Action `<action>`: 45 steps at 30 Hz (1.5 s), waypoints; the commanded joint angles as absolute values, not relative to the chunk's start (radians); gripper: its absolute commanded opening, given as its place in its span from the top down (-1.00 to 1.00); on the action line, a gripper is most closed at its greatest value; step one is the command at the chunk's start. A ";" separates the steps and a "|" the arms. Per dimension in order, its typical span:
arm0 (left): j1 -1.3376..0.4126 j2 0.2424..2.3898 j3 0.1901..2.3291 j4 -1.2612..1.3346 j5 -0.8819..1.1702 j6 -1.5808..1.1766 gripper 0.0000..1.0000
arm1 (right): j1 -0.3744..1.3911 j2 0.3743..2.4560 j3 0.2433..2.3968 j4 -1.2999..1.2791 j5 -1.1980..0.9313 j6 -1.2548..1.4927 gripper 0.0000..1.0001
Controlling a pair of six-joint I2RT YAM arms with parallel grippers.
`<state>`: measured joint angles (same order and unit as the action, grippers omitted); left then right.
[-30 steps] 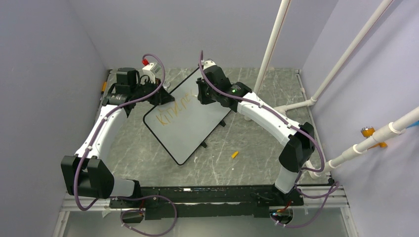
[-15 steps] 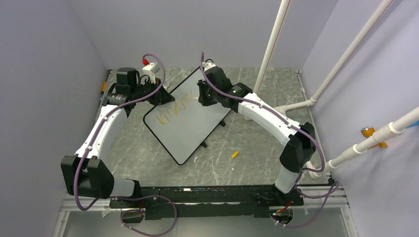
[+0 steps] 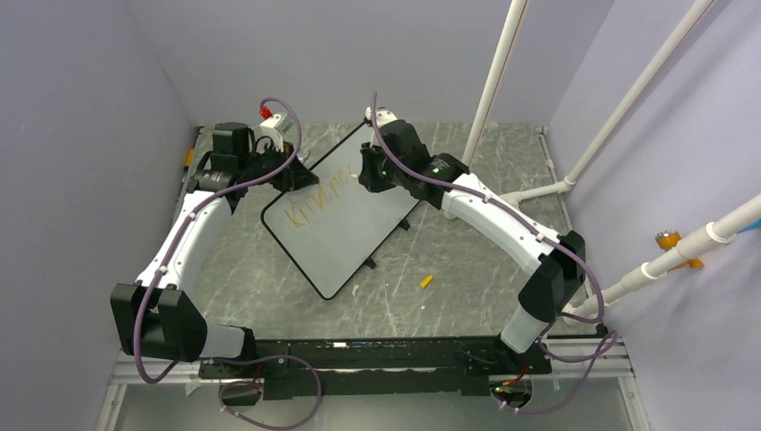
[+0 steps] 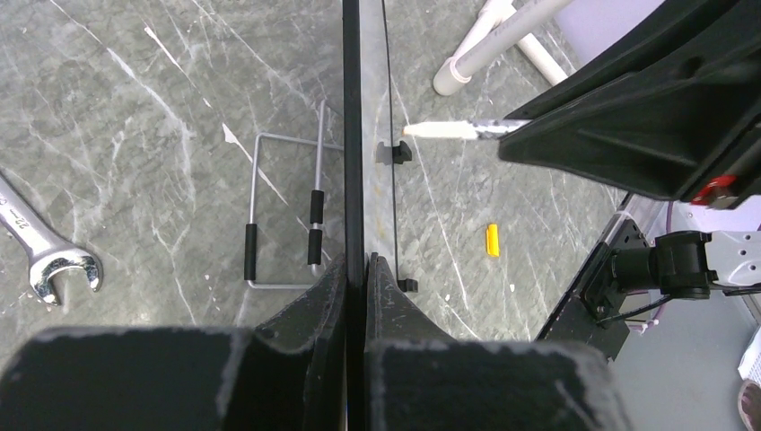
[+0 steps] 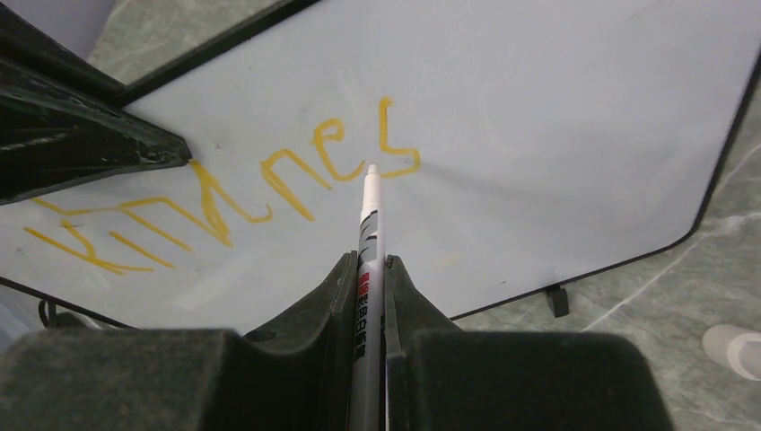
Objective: Write a sentence on the whiteboard
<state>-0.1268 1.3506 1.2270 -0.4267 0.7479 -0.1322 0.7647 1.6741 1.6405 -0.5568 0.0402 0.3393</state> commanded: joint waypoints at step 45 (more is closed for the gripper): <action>-0.152 1.330 1.243 -0.423 0.770 -0.054 1.00 | 0.656 1.768 1.801 -0.503 -0.033 0.370 1.00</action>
<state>-0.1287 1.3502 1.2270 -0.4271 0.7444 -0.1261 0.6605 1.7569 1.7535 -0.5247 0.0063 0.3599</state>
